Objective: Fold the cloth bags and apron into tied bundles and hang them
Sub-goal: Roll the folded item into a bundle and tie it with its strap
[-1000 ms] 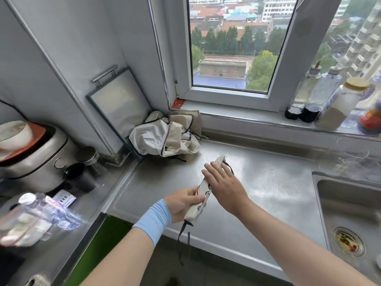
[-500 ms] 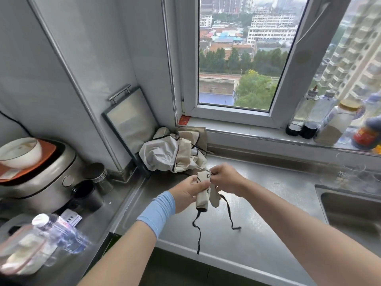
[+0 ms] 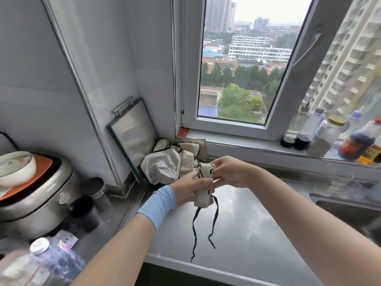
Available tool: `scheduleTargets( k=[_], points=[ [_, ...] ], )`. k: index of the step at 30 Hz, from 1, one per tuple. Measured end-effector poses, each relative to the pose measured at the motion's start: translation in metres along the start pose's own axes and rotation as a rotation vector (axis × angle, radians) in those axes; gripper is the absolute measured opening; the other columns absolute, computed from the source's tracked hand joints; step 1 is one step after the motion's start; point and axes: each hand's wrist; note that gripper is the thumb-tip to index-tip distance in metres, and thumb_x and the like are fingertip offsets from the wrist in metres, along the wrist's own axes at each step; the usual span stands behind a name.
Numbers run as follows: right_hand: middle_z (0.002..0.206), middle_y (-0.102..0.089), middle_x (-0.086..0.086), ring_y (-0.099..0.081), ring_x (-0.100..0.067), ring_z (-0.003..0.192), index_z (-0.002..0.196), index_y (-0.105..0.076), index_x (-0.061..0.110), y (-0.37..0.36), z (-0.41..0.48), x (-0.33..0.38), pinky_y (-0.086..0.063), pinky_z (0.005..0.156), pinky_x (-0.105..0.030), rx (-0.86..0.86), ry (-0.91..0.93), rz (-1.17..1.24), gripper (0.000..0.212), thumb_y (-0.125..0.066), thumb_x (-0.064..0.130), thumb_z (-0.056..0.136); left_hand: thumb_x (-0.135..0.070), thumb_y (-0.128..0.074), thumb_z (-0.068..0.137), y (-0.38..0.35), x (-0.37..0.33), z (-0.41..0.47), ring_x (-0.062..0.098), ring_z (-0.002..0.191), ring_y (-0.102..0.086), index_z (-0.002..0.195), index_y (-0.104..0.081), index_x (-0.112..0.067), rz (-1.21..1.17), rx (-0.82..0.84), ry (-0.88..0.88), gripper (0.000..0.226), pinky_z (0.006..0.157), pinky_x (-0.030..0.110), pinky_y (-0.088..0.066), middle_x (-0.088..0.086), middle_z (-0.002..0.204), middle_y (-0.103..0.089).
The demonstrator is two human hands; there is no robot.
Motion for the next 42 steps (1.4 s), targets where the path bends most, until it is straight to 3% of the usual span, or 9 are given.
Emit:
scheduleTargets(
  k=[5,8,13,18,22,25,33,38,42],
  points=[
    [0.073,-0.068,-0.007,-0.064,-0.017,0.069,0.082,-0.073,0.002,-0.007,0.004,0.005,-0.052,0.068,-0.036,-0.307,0.013,-0.248,0.005,-0.071,0.004,0.078,-0.031,-0.065,0.089,0.0,-0.005,-0.005,0.031,0.115,-0.06,0.139,-0.041,-0.008,-0.066,0.151,0.098,0.06,0.096,0.046,-0.05,0.021,0.126,-0.059],
    [0.077,-0.074,-0.012,-0.07,-0.021,0.065,0.088,-0.075,0.004,-0.008,0.005,0.011,-0.062,0.07,-0.037,-0.363,0.033,-0.15,0.008,-0.07,0.004,0.082,-0.022,-0.065,0.088,0.0,-0.012,-0.006,0.027,0.103,-0.061,0.131,-0.048,0.003,-0.039,0.108,0.063,0.053,0.094,0.042,-0.051,0.019,0.115,-0.059],
    [0.118,-0.064,-0.031,-0.061,-0.049,0.107,0.118,-0.061,-0.009,-0.005,-0.009,0.014,-0.048,0.094,-0.058,0.02,0.125,0.052,0.025,-0.051,-0.007,0.095,-0.011,-0.075,0.073,0.005,-0.016,-0.005,0.023,0.094,-0.06,0.126,-0.05,0.004,0.029,0.008,-0.01,0.061,0.079,0.03,-0.053,0.014,0.103,-0.06],
    [0.134,-0.049,-0.025,-0.045,-0.039,0.12,0.135,-0.052,0.004,0.016,-0.015,0.012,-0.029,0.102,-0.052,0.421,0.159,0.426,0.052,-0.054,0.011,0.084,-0.012,-0.067,0.082,-0.004,-0.018,-0.006,0.014,0.08,-0.066,0.118,-0.052,-0.004,-0.103,-0.006,-0.094,0.04,0.071,0.026,-0.054,0.005,0.09,-0.066],
    [0.119,-0.065,-0.023,-0.063,-0.032,0.104,0.123,-0.063,0.001,0.002,-0.005,0.017,-0.045,0.104,-0.048,0.058,0.131,0.157,0.053,-0.063,0.044,0.091,-0.007,-0.08,0.075,-0.002,-0.022,-0.001,0.03,0.095,-0.068,0.13,-0.049,-0.011,0.087,-0.126,-0.111,0.063,0.085,0.041,-0.056,0.018,0.108,-0.067],
    [0.103,-0.075,-0.015,-0.071,-0.025,0.094,0.111,-0.068,-0.002,-0.006,0.0,0.021,-0.049,0.101,-0.052,-0.152,0.173,0.021,0.042,-0.071,0.034,0.089,-0.004,-0.081,0.072,-0.006,-0.021,0.001,0.023,0.086,-0.069,0.132,-0.048,-0.01,0.149,-0.185,-0.103,0.07,0.072,0.03,-0.056,0.015,0.104,-0.069],
    [0.097,-0.072,-0.021,-0.069,-0.024,0.08,0.101,-0.071,0.0,-0.009,0.007,0.01,-0.06,0.071,-0.039,-0.359,0.234,0.149,0.028,-0.078,0.021,0.084,-0.003,-0.072,0.081,-0.021,-0.024,-0.001,0.021,0.075,-0.052,0.106,-0.068,0.007,0.176,-0.243,-0.072,0.027,0.068,0.021,-0.046,0.013,0.086,-0.059],
    [0.087,-0.072,-0.017,-0.068,-0.026,0.079,0.091,-0.072,0.004,-0.007,0.009,0.002,-0.058,0.076,-0.044,-0.431,0.273,0.155,0.025,-0.08,0.025,0.081,-0.018,-0.069,0.086,-0.02,-0.025,0.004,0.016,0.071,-0.053,0.098,-0.067,0.0,0.329,-0.253,-0.039,0.021,0.067,0.018,-0.045,0.005,0.08,-0.06],
    [0.098,-0.072,-0.012,-0.065,-0.024,0.089,0.106,-0.07,0.01,-0.006,0.005,-0.003,-0.052,0.081,-0.041,-0.204,0.197,0.232,0.04,-0.068,0.046,0.089,-0.026,-0.068,0.088,-0.016,-0.022,0.008,0.017,0.081,-0.062,0.104,-0.066,-0.001,0.259,-0.321,-0.049,0.029,0.082,0.028,-0.051,0.005,0.088,-0.068]
  ],
)
Point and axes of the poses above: each hand's wrist, its own z-axis towards the middle knuckle, its own y-axis out of the back of the hand, x = y × z
